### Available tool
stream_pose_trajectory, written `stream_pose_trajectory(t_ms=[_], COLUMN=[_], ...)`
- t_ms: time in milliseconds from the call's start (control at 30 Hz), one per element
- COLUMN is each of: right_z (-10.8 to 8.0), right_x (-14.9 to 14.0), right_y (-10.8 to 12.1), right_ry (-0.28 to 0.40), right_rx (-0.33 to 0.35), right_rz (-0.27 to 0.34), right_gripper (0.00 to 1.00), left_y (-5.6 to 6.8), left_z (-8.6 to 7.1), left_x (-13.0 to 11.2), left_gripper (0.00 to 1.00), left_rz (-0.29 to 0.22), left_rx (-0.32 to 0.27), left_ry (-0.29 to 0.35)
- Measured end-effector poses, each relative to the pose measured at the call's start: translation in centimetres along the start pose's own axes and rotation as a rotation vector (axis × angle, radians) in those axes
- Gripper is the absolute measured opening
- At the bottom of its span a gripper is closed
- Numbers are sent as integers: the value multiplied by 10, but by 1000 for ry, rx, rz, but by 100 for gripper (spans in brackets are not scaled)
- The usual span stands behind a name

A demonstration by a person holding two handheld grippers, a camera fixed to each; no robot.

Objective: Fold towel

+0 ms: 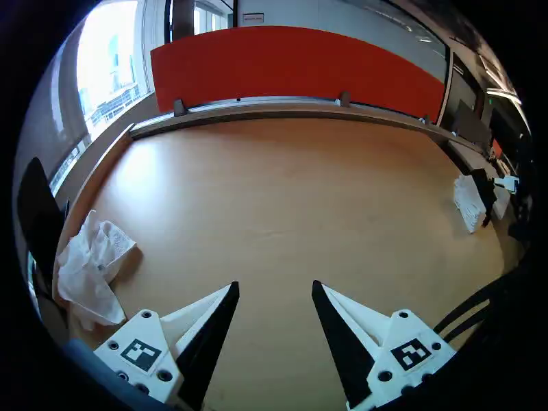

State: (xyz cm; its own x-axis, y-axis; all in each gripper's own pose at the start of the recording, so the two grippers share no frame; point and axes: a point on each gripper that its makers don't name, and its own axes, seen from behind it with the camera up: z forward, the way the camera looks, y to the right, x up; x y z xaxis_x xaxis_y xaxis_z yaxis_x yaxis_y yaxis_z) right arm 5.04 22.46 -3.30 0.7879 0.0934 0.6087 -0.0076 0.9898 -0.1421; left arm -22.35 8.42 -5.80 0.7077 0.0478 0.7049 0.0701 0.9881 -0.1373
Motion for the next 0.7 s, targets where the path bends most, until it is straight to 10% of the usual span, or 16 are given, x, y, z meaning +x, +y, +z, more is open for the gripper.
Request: stream_pose_trajectory(t_ms=[700], right_z=[-13], right_x=[36], right_y=[-21], right_ry=[197], right_rx=[-11], right_rz=[4], right_gripper=[83], left_y=[-16], left_z=[-2], left_x=[41], left_gripper=[78], left_rz=[-55], left_rx=[61], left_ry=[121])
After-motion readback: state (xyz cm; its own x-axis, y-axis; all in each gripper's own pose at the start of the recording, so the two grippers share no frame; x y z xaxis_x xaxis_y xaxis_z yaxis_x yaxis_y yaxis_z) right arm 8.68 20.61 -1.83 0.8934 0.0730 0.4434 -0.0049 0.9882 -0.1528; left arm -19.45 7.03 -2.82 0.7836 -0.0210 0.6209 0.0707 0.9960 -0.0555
